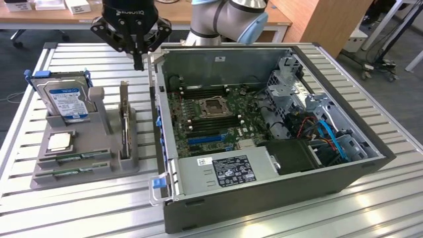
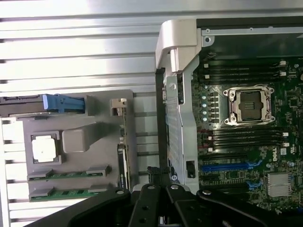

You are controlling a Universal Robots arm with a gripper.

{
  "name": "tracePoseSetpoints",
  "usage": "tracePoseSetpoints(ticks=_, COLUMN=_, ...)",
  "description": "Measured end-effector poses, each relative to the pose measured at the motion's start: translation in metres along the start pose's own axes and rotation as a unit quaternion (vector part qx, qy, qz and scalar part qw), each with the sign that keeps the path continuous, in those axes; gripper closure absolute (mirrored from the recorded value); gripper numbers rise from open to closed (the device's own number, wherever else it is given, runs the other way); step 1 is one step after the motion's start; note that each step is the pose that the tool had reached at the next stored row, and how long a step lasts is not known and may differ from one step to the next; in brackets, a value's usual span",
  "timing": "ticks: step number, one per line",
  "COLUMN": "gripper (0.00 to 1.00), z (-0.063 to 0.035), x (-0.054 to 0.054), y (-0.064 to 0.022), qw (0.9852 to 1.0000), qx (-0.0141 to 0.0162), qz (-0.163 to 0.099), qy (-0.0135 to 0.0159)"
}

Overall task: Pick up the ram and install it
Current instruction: 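Reach for the ram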

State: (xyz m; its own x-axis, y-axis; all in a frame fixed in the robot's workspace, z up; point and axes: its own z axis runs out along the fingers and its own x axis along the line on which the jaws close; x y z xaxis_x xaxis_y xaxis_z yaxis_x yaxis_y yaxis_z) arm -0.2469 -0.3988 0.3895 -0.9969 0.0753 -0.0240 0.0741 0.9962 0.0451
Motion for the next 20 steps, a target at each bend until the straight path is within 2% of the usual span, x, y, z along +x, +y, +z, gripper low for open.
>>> tracePoseSetpoints(ticks=20, gripper=0.9, z=0.0027, x=0.042, y=-0.0033, qw=1.0, qx=0.0, qz=0.0, qy=0.0)
